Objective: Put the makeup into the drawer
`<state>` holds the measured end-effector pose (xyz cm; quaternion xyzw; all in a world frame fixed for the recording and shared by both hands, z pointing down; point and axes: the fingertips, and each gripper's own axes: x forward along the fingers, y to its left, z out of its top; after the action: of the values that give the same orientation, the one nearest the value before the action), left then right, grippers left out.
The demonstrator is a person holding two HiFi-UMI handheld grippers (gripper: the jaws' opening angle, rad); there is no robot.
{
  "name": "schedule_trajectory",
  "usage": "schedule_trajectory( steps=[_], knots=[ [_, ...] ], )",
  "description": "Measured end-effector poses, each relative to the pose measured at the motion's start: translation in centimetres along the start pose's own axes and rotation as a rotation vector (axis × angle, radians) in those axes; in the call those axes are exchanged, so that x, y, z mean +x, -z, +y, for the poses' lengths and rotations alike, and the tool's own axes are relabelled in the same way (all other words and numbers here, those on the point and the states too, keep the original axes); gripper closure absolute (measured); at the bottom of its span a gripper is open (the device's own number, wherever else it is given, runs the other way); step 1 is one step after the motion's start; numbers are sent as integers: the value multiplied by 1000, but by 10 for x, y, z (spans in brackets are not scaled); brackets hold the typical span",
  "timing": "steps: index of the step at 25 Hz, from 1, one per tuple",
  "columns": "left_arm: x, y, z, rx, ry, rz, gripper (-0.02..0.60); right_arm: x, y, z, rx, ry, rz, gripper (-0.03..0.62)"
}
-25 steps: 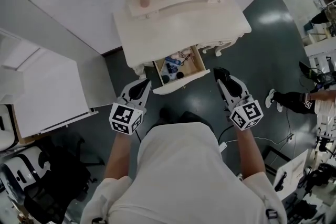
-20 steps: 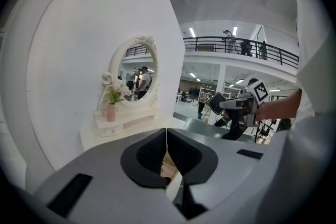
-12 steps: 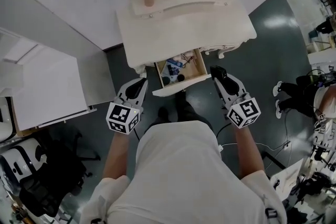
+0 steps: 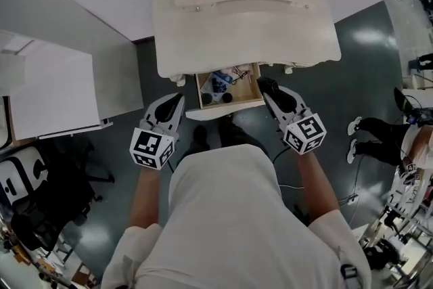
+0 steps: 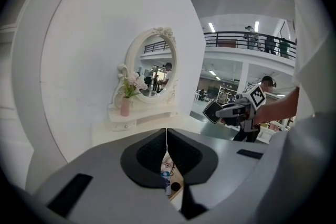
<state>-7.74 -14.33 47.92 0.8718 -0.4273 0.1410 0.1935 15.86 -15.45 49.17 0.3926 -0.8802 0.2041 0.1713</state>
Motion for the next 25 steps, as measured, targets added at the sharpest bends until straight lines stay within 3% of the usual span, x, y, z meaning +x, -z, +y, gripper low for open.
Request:
schedule_trajectory(
  steps=[14, 25],
  knots=[
    [43, 18, -12, -116, -173, 44, 563, 83, 61, -40, -36, -315, 268, 487],
    [70, 37, -11, -167, -230, 88, 563, 135, 136, -44, -71, -448, 486, 487]
  ],
)
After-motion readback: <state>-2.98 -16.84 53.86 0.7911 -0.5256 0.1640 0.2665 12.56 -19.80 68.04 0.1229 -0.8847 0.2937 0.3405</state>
